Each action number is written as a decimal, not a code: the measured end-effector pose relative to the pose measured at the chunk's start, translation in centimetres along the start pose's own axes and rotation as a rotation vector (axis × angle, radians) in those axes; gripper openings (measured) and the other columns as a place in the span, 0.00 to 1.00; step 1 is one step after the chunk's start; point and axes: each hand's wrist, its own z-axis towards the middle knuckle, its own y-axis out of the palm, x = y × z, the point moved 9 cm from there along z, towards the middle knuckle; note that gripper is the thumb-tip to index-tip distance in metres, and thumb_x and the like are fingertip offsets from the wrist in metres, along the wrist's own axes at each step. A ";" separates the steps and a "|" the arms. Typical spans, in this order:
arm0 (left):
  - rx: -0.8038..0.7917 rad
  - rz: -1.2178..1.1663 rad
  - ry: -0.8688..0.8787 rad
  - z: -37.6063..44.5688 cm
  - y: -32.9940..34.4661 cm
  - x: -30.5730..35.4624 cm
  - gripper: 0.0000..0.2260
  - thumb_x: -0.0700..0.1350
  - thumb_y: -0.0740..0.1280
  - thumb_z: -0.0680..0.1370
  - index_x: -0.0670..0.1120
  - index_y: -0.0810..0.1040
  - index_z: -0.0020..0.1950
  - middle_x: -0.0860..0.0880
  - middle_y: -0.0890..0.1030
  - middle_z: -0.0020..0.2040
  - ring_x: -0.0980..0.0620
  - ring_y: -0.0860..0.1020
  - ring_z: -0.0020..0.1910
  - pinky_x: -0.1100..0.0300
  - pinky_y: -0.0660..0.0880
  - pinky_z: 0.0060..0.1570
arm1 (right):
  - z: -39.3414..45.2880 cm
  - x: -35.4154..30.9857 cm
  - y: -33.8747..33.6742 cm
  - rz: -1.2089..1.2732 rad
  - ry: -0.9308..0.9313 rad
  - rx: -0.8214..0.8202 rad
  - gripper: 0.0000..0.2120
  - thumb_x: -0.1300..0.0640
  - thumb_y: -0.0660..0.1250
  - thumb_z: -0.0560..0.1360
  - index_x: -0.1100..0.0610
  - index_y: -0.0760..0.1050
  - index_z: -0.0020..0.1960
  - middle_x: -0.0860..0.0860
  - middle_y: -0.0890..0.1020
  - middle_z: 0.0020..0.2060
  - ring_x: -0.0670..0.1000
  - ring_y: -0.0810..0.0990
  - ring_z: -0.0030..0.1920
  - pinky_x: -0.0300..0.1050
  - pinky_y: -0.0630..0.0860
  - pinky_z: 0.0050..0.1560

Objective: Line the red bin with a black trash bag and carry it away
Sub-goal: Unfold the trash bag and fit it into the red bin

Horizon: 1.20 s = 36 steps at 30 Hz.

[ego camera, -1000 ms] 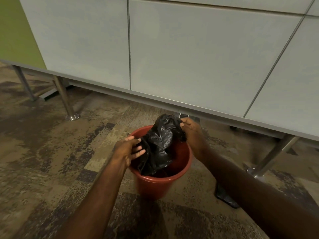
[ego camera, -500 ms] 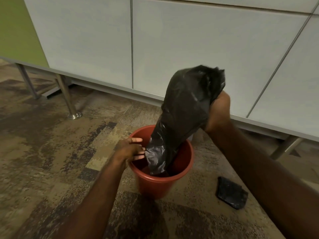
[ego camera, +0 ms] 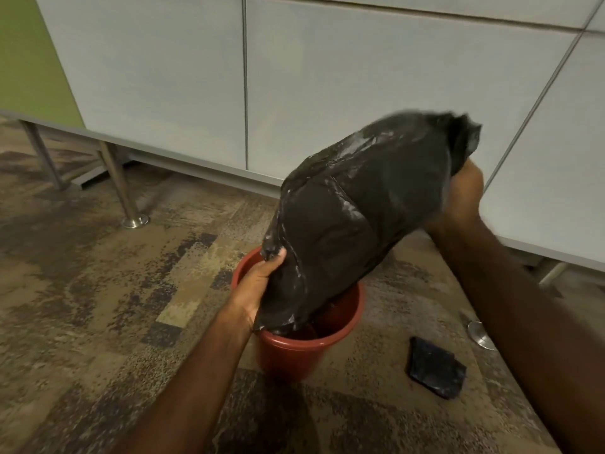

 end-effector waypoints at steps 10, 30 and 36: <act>0.608 0.133 0.508 -3.6 -4.0 9.2 0.07 0.52 0.75 0.73 0.52 0.82 0.48 0.50 0.87 0.47 0.47 0.86 0.50 0.52 0.83 0.50 | -3.4 6.9 -1.6 -0.741 0.037 -0.009 0.18 0.63 0.61 0.79 0.55 0.70 0.68 0.57 0.80 0.53 0.55 0.78 0.50 0.51 0.77 0.48; 0.430 0.382 0.505 -3.9 -0.7 9.9 0.02 0.41 0.70 0.77 0.43 0.80 0.47 0.45 0.82 0.34 0.54 0.77 0.22 0.60 0.79 0.23 | -6.6 11.3 5.0 -0.832 0.066 -0.476 0.08 0.58 0.76 0.71 0.61 0.83 0.47 0.50 0.87 0.35 0.47 0.86 0.34 0.40 0.80 0.37; 0.550 0.344 0.467 -3.5 -5.0 10.9 0.04 0.40 0.67 0.76 0.45 0.82 0.44 0.48 0.83 0.32 0.53 0.79 0.25 0.62 0.78 0.25 | -4.5 12.2 2.4 -0.745 0.205 -0.494 0.11 0.53 0.75 0.73 0.61 0.82 0.49 0.52 0.87 0.39 0.50 0.85 0.39 0.41 0.81 0.40</act>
